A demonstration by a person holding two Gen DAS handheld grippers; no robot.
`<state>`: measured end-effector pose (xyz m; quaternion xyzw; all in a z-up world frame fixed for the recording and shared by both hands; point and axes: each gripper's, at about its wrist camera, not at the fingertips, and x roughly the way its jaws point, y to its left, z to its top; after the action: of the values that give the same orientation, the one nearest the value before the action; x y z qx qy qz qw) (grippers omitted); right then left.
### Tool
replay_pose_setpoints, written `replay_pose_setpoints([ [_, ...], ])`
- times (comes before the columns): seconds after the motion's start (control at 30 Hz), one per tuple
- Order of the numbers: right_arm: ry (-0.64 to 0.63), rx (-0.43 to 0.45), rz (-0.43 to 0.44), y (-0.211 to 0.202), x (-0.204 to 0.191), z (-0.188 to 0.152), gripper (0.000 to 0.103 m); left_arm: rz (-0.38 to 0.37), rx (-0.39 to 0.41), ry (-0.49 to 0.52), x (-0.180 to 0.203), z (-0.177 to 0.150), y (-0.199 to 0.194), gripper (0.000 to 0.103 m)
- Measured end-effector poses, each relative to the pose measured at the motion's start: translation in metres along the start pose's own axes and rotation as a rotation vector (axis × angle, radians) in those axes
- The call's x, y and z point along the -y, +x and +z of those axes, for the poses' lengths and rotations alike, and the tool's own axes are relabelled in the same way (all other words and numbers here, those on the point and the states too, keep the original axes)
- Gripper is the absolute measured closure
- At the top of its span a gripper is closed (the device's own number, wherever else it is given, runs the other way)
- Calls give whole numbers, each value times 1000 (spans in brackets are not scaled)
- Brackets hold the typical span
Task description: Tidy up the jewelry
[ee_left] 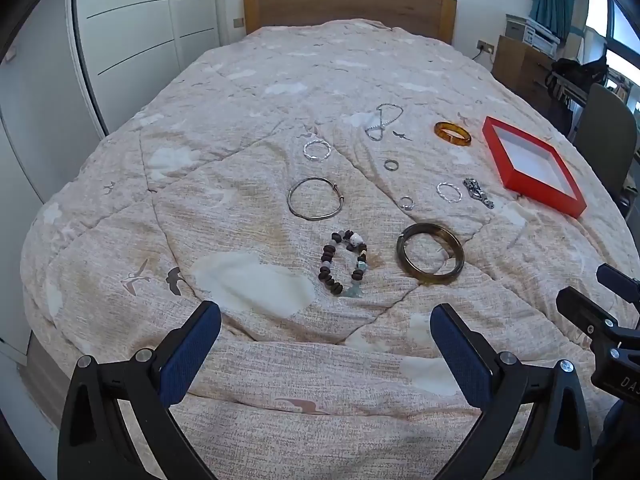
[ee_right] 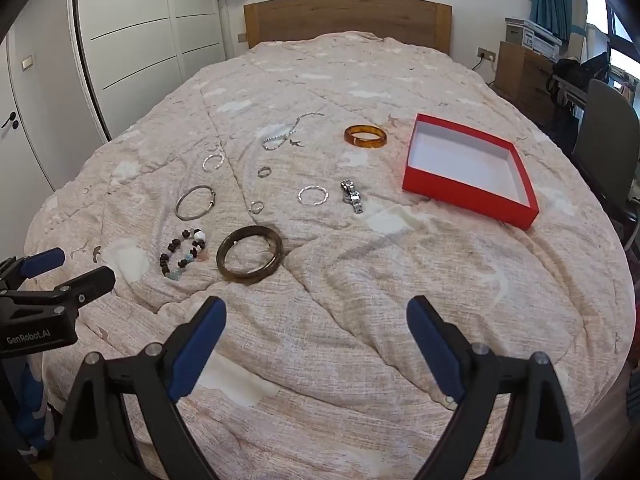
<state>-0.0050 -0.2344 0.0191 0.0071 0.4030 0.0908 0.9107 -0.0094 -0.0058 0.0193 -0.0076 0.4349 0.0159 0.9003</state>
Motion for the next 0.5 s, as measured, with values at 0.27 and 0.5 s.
replay_pose_setpoints([
  [0.27,-2,13,-2,-3,2,2,11,0,12,-3,0,5,0,0],
  [0.5,6,15,-8,-3,5,3,11,1,6,11,3,6,4,0],
])
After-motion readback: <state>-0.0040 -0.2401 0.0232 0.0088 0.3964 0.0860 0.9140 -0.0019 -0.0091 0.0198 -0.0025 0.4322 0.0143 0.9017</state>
